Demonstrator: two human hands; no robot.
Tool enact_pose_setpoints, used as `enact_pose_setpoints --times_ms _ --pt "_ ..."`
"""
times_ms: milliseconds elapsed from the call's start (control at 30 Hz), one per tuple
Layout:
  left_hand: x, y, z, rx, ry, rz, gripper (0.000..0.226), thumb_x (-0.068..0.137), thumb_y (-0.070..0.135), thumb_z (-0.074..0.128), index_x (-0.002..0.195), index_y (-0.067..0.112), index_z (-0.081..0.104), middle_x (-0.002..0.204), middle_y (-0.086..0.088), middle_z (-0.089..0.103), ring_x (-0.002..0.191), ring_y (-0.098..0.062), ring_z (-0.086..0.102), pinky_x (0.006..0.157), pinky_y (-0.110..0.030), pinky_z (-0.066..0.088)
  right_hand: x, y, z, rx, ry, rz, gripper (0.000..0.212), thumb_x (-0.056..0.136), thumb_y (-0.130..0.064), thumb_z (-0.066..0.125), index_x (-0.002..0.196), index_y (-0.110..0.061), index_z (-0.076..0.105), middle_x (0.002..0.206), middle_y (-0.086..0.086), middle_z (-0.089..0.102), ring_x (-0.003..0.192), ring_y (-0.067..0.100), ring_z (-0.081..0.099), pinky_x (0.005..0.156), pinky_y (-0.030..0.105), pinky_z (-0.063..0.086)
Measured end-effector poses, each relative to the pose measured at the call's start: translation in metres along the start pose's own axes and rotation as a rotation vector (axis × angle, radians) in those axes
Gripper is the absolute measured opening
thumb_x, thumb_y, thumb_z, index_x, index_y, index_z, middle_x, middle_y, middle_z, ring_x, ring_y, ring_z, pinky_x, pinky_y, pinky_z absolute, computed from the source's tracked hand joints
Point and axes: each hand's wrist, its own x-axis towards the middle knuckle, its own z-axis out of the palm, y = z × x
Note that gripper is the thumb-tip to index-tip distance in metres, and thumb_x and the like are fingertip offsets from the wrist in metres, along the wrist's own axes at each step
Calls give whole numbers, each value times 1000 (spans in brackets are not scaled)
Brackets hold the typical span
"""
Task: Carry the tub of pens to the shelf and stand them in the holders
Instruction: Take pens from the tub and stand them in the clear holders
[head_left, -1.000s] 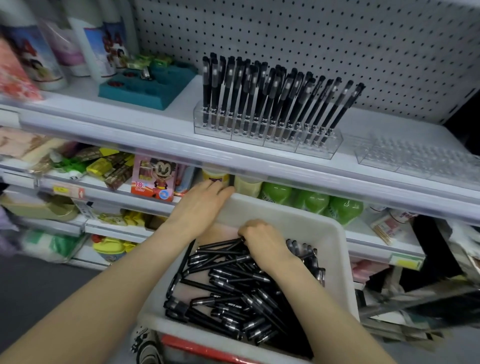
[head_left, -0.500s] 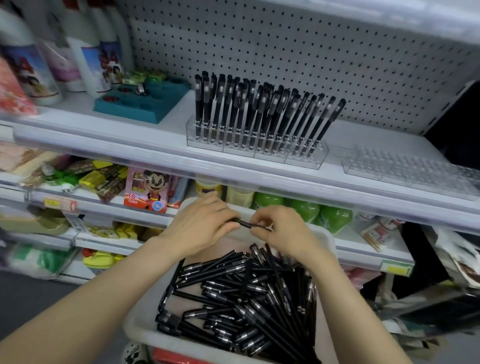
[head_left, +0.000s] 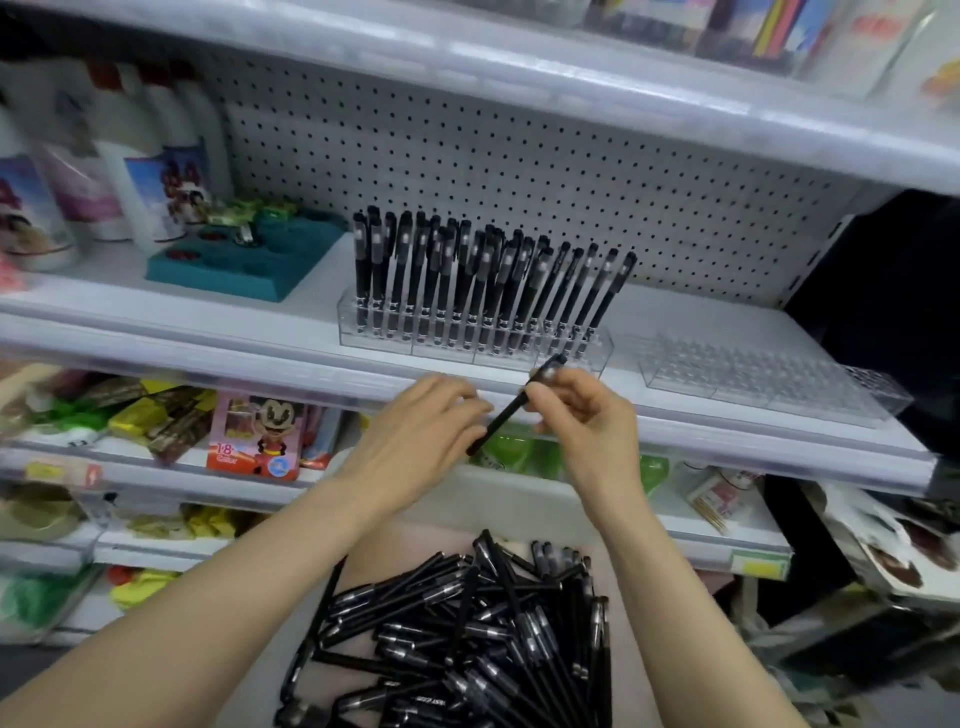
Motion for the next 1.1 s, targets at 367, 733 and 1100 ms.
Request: enact_pose_setpoints --times_ms 367,733,1100 --pt "43 -39 -10 307 14 -136 56 88 20 68 140 11 49 134 -16 52 124 -36 45 107 -50 37 101 -53 -15 -266 262 -310 9 93 -23 63 100 -19 69 84 -1 72 82 20 70 69 33 58" --pt "45 -48 -3 251 72 -99 54 85 12 69 136 9 52 129 -15 53 118 -35 46 104 -52 39 118 -31 4 -664 101 -276 21 97 -26 59 105 -11 70 78 12 72 75 31 68 75 46 57" --pt "43 -49 -1 238 90 -85 55 86 9 68 138 9 50 133 -16 51 121 -36 44 106 -48 38 105 -20 7 -645 114 -228 22 93 -21 65 106 -5 72 82 7 73 83 24 67 83 36 54"
